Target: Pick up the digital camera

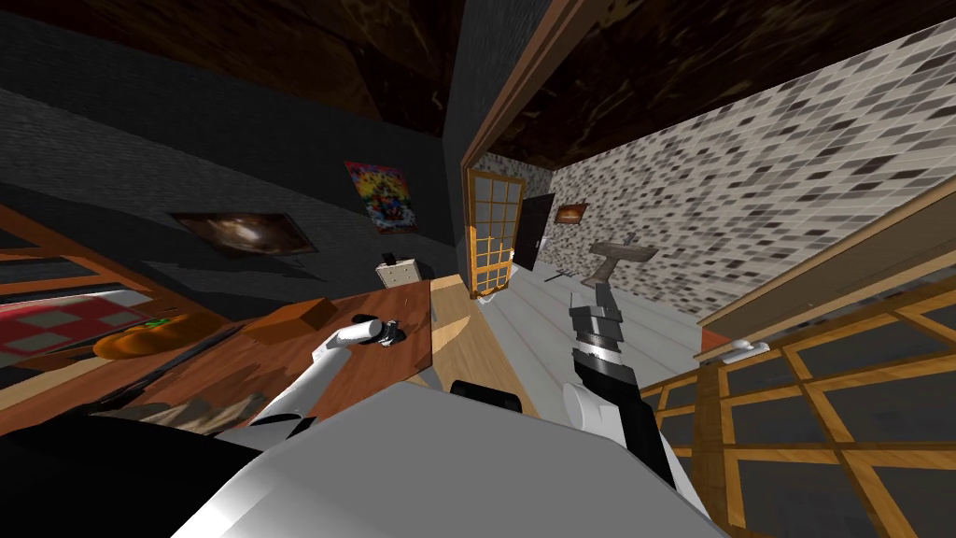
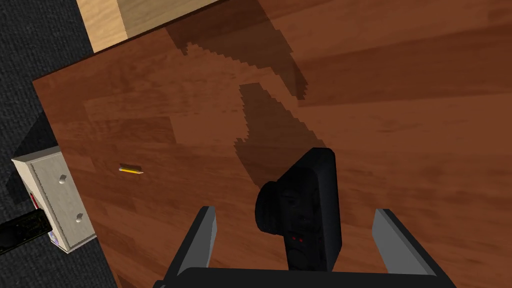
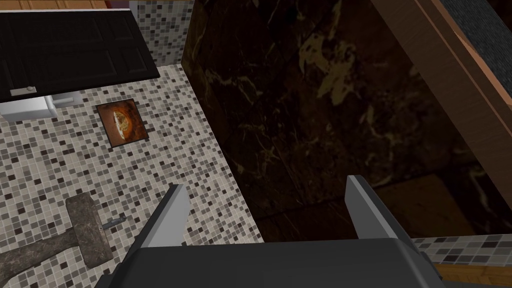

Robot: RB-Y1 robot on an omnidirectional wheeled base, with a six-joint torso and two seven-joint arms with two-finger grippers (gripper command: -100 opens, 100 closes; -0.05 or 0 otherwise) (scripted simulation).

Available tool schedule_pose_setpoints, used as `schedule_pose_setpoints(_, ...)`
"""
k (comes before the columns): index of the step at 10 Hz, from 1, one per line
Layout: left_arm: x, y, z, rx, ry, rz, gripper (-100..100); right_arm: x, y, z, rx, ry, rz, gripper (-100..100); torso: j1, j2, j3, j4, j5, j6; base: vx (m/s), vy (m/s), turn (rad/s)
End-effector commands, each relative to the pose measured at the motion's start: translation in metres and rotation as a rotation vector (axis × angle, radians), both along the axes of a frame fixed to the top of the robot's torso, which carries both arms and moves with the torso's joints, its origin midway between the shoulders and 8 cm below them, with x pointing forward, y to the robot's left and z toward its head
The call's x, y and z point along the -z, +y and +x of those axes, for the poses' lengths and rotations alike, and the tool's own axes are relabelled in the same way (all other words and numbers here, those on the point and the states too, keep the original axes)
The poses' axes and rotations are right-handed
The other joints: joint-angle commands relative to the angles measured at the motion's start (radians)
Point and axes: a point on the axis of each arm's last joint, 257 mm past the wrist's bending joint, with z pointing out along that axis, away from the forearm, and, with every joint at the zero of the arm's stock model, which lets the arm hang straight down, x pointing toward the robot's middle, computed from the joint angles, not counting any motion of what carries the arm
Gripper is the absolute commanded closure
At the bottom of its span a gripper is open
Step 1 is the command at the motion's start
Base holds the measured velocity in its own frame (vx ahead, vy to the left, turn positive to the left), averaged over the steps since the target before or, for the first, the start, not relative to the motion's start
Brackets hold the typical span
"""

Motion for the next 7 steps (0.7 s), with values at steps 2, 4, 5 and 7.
schedule_pose_setpoints(2,0.008,0.014,-0.028,-0.062,0.085,-0.046,-100,0.000,0.000,0.000,0.000,0.000,0.000,0,0.000,0.000,0.000,0.000,0.000,0.000,0.045,0.007,-0.050)
schedule_pose_setpoints(4,0.011,0.021,-0.040,-0.090,0.118,-0.062,-100,0.000,0.000,0.000,0.000,0.000,0.000,0,0.001,0.001,0.000,0.000,0.000,0.000,0.034,0.009,-0.029)
schedule_pose_setpoints(5,0.012,0.027,-0.051,-0.114,0.144,-0.074,-100,0.000,0.000,0.000,0.000,0.000,0.000,0,0.001,0.001,0.001,0.000,0.000,0.000,0.039,0.009,-0.054)
schedule_pose_setpoints(7,0.013,0.038,-0.069,-0.158,0.188,-0.093,-100,0.000,0.000,0.000,0.000,0.000,0.000,0,0.001,0.001,0.001,0.000,0.000,0.000,0.037,0.014,-0.049)
